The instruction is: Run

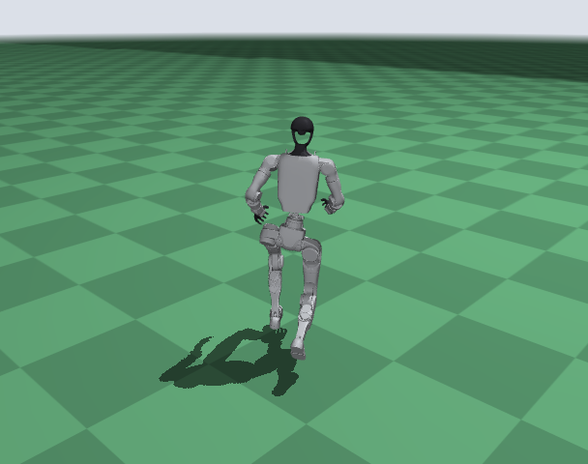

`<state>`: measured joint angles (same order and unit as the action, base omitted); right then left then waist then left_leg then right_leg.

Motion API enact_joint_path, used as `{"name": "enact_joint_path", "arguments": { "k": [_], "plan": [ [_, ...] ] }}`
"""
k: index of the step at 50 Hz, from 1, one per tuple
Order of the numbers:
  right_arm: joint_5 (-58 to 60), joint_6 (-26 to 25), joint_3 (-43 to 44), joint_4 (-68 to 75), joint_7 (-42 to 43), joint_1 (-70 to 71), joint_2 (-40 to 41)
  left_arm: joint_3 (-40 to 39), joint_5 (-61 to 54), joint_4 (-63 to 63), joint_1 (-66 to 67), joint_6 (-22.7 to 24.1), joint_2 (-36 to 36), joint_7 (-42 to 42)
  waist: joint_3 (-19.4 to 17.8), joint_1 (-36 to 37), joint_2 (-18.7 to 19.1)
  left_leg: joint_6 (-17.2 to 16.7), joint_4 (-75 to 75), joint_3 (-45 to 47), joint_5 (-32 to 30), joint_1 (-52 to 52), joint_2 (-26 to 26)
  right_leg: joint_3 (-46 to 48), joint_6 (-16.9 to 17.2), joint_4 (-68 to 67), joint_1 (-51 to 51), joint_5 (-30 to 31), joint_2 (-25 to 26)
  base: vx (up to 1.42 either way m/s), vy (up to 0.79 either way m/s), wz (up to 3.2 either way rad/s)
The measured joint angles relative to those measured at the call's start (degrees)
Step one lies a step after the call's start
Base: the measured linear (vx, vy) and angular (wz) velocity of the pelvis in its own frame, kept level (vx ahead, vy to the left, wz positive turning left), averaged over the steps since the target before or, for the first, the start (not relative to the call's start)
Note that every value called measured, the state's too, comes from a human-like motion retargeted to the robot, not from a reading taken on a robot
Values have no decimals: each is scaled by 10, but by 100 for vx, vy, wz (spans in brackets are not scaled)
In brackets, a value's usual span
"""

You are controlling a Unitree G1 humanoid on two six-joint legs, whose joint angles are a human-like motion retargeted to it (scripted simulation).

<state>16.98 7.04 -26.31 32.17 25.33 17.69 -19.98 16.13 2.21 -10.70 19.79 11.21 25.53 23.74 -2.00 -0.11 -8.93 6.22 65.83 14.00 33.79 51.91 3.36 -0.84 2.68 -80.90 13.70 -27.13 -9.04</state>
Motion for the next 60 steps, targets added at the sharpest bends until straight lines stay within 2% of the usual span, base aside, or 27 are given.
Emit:
{"name": "enact_joint_path", "arguments": {
  "k": [2, 3, 5, 6, 9, 13, 15, 17, 20, 22, 24, 26, 27, 29, 30, 32, 35, 37, 38, 40, 42, 47, 50, 53, 55, 58, 60],
  "plan": [
    [22, -13, -16, 67, -11, -35, 7, -4, 20, -2, -29, 2, -2, 19, -5, -10, -9, 28, 44, 4, 31, -26, 14, 3, -13, -98, 31, 51, -46, 131, 18, -70],
    [33, -21, -23, 112, -16, -54, 14, -5, 33, -7, -50, 2, -3, 29, -9, -17, -12, 40, 59, 5, 56, -48, 20, 4, -28, -143, 56, 53, -68, 133, 18, -76],
    [51, -32, -35, 211, -26, -94, 34, -5, 58, -25, -103, -1, -4, 53, -16, -33, -15, 55, 67, 4, 109, -106, 27, 9, -57, -204, 120, 20, -92, 135, 16, -79],
    [55, -35, -39, 253, -34, -120, 41, -4, 66, -32, -125, -4, -5, 62, -16, -43, -11, 50, 58, 1, 122, -141, 27, 20, -68, -206, 154, -8, -90, 137, 11, -77],
    [53, -41, -35, 342, -58, -206, 54, -7, 78, -36, -167, -6, -13, 78, -10, -66, 5, 11, 25, -18, 106, -244, 21, 68, -84, -130, 242, -77, -55, 141, 1, -82],
    [20, -47, -10, 358, -83, -294, 58, -12, 84, -19, -159, 8, -20, 60, 8, -69, 29, -48, 54, -30, -10, -325, -27, 133, -62, 128, 282, -100, 35, 140, -5, -125],
    [13, -49, -2, 343, -84, -306, 56, -15, 87, -13, -141, 11, -20, 43, 16, -50, 42, -59, 128, -30, -62, -328, -67, 158, -67, 220, 271, -101, 79, 136, 2, -155],
    [24, -48, -4, 329, -70, -291, 54, -18, 87, -22, -115, 6, -28, 41, 22, -33, 44, -43, 223, -27, -67, -309, -97, 162, -99, 185, 260, -133, 85, 135, 12, -116],
    [65, -47, -23, 292, -24, -221, 47, -26, 80, -48, -69, -10, -46, 48, 7, -5, 48, -4, 330, -40, -7, -241, -144, 145, -159, 94, 210, -221, 100, 134, 15, -103],
    [75, -42, -32, 235, 9, -158, 49, -24, 70, -50, -46, -16, -54, 40, -8, 12, 53, 8, 310, -48, 15, -184, -157, 130, -154, 90, 147, -217, 104, 135, 21, -96],
    [71, -29, -39, 158, 18, -117, 46, -19, 58, -24, -15, -13, -48, 19, -16, 24, 43, -3, 223, -44, 1, -148, -138, 110, -115, 85, 82, -155, 81, 135, 27, -68],
    [78, -13, -50, 82, 6, -91, 39, -21, 48, 24, 21, -6, -33, -6, -19, 36, 25, -32, 106, -40, -42, -126, -106, 94, -75, 51, 43, -62, 37, 127, 30, -61],
    [88, -7, -56, 48, -1, -80, 34, -25, 44, 51, 37, -1, -25, -15, -20, 39, 16, -48, 52, -45, -70, -117, -85, 88, -63, 19, 34, -20, 6, 120, 31, -57],
    [114, 1, -64, 4, -10, -61, 27, -38, 40, 104, 61, 9, -11, -25, -23, 41, 0, -69, -15, -73, -117, -99, -42, 72, -64, -74, 34, 28, -61, 116, 33, -63],
    [128, 3, -66, -9, -11, -54, 24, -45, 41, 128, 68, 14, -5, -27, -25, 41, -6, -71, -25, -89, -128, -91, -26, 62, -71, -126, 37, 36, -91, 112, 33, -72],
    [152, -5, -73, 6, -9, -58, 26, -46, 56, 149, 62, 19, 1, -24, -26, 34, -11, -57, 24, -106, -104, -76, -13, 48, -104, -222, 38, 0, -140, 108, 32, -72],
    [189, -41, -80, 105, 3, -73, 41, -46, 103, 142, 13, 10, 10, -10, -42, 5, -24, -27, 125, -98, -11, -79, -11, 17, -139, -326, 63, -71, -182, 100, 33, -84],
    [193, -67, -81, 228, 33, -78, 75, -29, 139, 69, -68, -10, -1, 16, -62, -9, -25, -15, 159, -74, 54, -121, -36, 15, -154, -344, 102, -99, -165, 95, 29, -127],
    [189, -75, -79, 273, 37, -88, 83, -19, 146, 34, -101, -19, -10, 27, -64, -17, -23, -18, 157, -65, 65, -147, -47, 31, -164, -335, 121, -112, -153, 95, 22, -141],
    [179, -84, -72, 336, 34, -119, 86, -8, 145, -21, -146, -33, -27, 42, -63, -31, -16, -37, 141, -54, 56, -199, -62, 77, -175, -291, 151, -133, -117, 94, 16, -157],
    [166, -87, -59, 366, 22, -160, 76, -7, 138, -51, -164, -40, -39, 43, -56, -41, -10, -63, 124, -48, 10, -246, -72, 123, -173, -216, 169, -145, -71, 91, 11, -179],
    [141, -88, -22, 388, -14, -262, 58, 11, 155, -91, -176, -49, -44, 26, -43, -47, -2, -94, 98, -26, -96, -333, -99, 191, -131, 21, 180, -142, 20, 83, 11, -195],
    [118, -87, 0, 391, -41, -302, 65, 37, 178, -122, -189, -45, -37, 5, -30, -38, 3, -94, 81, -5, -102, -366, -119, 237, -95, 195, 173, -126, 56, 76, 12, -225],
    [109, -86, 9, 388, -67, -322, 76, 59, 194, -154, -208, -38, -29, -17, -11, -21, 11, -84, 91, 25, -82, -384, -148, 304, -77, 339, 160, -117, 82, 70, 15, -227],
    [114, -86, 4, 385, -74, -328, 82, 65, 195, -171, -208, -38, -33, -22, -6, -13, 20, -69, 125, 38, -60, -395, -167, 337, -86, 329, 163, -129, 75, 63, 25, -199],
    [142, -81, -11, 369, -70, -322, 88, 54, 181, -213, -197, -45, -48, -19, -12, -3, 31, -57, 199, 24, -41, -403, -182, 337, -148, 216, 160, -193, 64, 58, 27, -190],
    [166, -77, -22, 344, -56, -301, 89, 36, 166, -253, -187, -48, -62, -7, -30, 5, 35, -48, 244, 8, -35, -394, -193, 305, -177, 146, 162, -229, 65, 43, 29, -195]
  ]
}}
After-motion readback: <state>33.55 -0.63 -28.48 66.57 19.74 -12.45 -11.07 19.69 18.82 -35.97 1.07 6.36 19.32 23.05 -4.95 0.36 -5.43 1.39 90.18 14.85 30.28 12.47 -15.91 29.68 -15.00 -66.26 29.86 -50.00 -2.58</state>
